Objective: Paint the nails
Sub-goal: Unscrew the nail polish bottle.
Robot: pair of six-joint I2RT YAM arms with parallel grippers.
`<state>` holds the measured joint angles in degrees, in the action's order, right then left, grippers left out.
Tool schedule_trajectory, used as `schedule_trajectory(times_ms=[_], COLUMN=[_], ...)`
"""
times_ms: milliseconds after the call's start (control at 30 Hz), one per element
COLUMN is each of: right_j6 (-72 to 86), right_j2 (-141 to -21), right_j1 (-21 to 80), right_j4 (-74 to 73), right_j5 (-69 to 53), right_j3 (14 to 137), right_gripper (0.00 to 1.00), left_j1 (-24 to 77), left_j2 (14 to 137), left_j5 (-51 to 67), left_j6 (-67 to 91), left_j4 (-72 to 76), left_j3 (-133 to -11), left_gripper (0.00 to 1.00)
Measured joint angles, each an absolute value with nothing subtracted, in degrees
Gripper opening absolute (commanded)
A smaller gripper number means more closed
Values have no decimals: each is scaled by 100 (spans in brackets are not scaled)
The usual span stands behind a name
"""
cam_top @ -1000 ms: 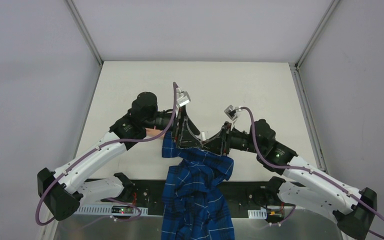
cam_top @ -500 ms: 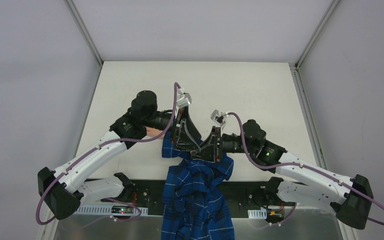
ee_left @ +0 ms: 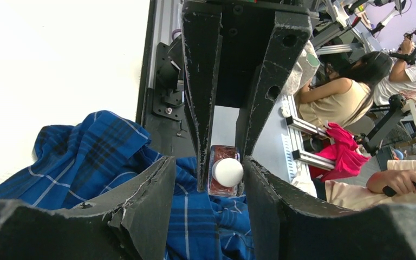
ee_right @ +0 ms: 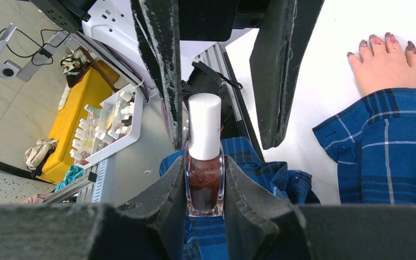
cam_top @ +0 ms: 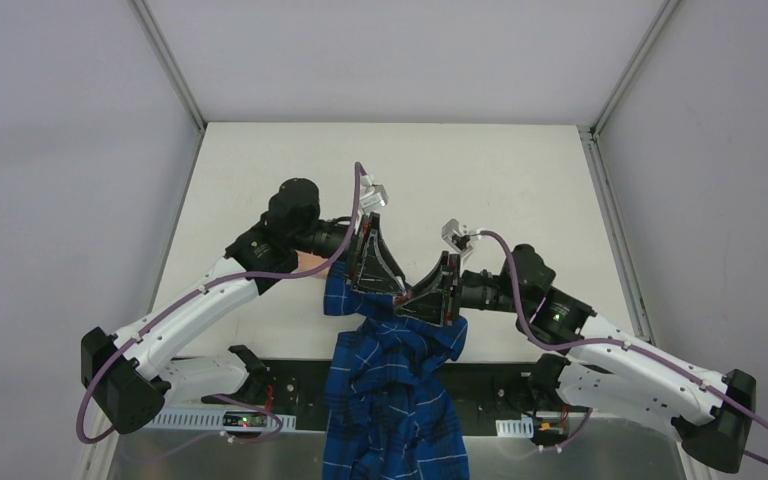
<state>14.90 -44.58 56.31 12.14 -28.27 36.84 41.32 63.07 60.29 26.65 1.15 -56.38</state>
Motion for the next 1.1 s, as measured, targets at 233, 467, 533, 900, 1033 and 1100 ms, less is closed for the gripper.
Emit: schedule_trajectory(times_ms=[233, 467, 533, 900, 1033, 1100], right_j6=[1428, 1389, 1385, 1393, 1393, 1393], right_j2=[-4475, -4475, -4475, -4517, -4517, -4515], right_j1=[5640, 5640, 5640, 5673, 5673, 5673], right_j4=[1068, 978, 956, 917, 915, 915], right_j5=[-2718, -2578, -2569, -2622, -2611, -2593], right_j3=[3684, 3684, 3684, 3686, 3686, 3686], right_gripper=[0, 0, 0, 0, 11, 37], left_j1=[4132, 4134, 4169, 4283, 4283, 4283], left_j2=[6307, 6309, 6316, 6418, 6418, 6418], left_j5=[6062, 6108, 6108, 6093, 6093, 6090], left_j6=[2687, 2716, 2744, 2744, 2744, 2744], left_j4=[117, 117, 121, 110, 110, 110], left_j3=[-5642, -5642, -5642, -5645, -5645, -5645], left_gripper=[42, 36, 35, 0, 0, 0])
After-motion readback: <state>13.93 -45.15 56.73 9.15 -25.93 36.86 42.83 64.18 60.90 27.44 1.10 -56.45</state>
